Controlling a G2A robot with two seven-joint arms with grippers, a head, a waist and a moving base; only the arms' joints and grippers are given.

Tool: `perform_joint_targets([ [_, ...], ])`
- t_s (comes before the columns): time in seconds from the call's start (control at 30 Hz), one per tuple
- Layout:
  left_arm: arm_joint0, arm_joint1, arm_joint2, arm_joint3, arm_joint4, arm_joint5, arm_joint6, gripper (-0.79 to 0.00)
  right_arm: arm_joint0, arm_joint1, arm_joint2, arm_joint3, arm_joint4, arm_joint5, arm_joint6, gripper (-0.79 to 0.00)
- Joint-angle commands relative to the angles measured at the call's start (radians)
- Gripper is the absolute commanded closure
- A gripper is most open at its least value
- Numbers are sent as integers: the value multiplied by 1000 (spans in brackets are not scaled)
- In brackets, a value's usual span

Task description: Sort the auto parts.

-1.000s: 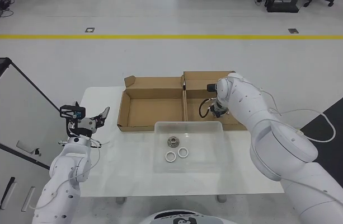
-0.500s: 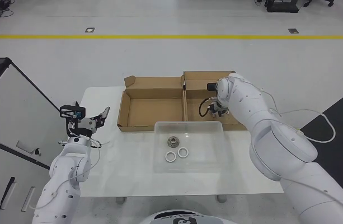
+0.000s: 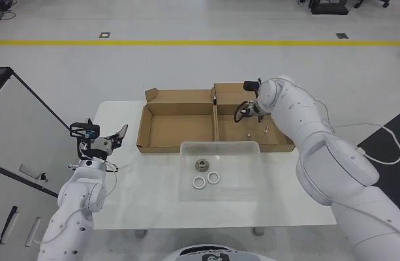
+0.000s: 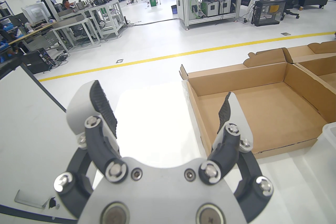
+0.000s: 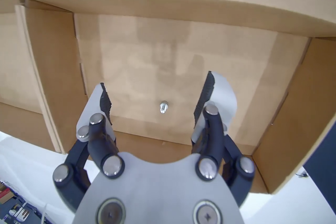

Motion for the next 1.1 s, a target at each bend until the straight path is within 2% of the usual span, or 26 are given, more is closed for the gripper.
perform_joint_targets([
  [0.0, 0, 0, 0, 0, 0, 0, 0, -785, 1, 5, 11, -7, 12, -9, -6, -785],
  [0.33, 0, 0, 0, 0, 0, 0, 0, -785, -11, 44, 76, -67, 86, -71, -61, -785],
  [0.67, 0, 0, 0, 0, 0, 0, 0, -785, -80, 118, 156, -226, 123, -126, -59, -785],
  [0.87, 0, 0, 0, 0, 0, 0, 0, -785, -176, 197, 254, -422, 144, -115, -20, -785],
  [0.97, 0, 0, 0, 0, 0, 0, 0, -785, -256, 249, 338, -571, 159, -100, 24, -785],
  [1.07, 0, 0, 0, 0, 0, 0, 0, -785, -370, 302, 443, -760, 169, -44, 69, -785],
])
